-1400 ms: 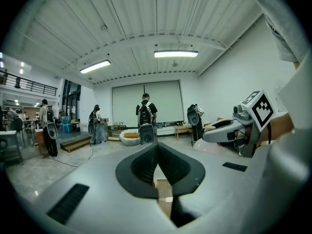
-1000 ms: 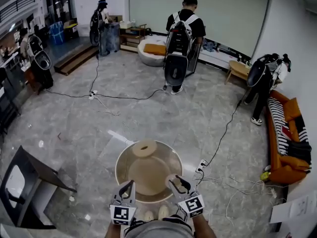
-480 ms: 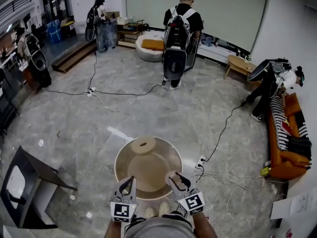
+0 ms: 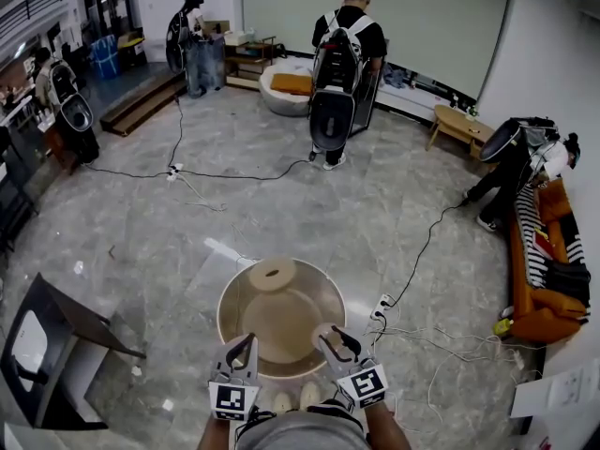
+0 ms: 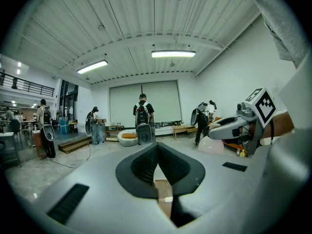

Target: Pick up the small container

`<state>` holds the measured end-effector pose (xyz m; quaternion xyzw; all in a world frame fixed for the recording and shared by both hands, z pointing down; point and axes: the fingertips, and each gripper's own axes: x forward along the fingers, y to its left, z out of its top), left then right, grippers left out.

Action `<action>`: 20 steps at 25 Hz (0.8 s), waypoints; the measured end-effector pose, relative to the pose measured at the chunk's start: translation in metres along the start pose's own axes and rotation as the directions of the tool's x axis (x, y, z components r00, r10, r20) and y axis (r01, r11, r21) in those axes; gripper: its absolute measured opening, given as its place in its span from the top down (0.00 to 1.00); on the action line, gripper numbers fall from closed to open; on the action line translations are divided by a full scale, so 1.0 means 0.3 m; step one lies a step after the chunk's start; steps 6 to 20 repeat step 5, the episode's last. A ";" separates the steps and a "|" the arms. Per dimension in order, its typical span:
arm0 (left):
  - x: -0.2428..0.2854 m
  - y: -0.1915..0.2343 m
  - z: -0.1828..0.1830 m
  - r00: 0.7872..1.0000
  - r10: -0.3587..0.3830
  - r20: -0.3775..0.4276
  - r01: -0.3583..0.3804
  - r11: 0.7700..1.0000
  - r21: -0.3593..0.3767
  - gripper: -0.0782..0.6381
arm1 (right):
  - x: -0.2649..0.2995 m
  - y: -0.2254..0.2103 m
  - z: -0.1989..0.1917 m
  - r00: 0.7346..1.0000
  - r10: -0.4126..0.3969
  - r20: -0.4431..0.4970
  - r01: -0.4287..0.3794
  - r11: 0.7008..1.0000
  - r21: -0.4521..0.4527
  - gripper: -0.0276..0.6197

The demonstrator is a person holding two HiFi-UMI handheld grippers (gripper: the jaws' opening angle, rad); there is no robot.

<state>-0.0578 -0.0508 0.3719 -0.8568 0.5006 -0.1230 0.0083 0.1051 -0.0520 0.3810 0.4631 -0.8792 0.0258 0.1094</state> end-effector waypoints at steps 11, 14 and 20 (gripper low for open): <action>0.007 -0.002 -0.008 1.000 0.000 0.002 0.000 1.000 -0.005 0.87 | 0.009 -0.001 -0.003 1.000 0.008 0.002 -0.008 1.000 -0.002 0.75; 0.007 -0.002 -0.008 1.000 0.000 0.002 0.000 1.000 -0.005 0.87 | 0.009 -0.001 -0.003 1.000 0.008 0.002 -0.008 1.000 -0.002 0.75; 0.007 -0.002 -0.008 1.000 0.000 0.002 0.000 1.000 -0.005 0.87 | 0.009 -0.001 -0.003 1.000 0.008 0.002 -0.008 1.000 -0.002 0.75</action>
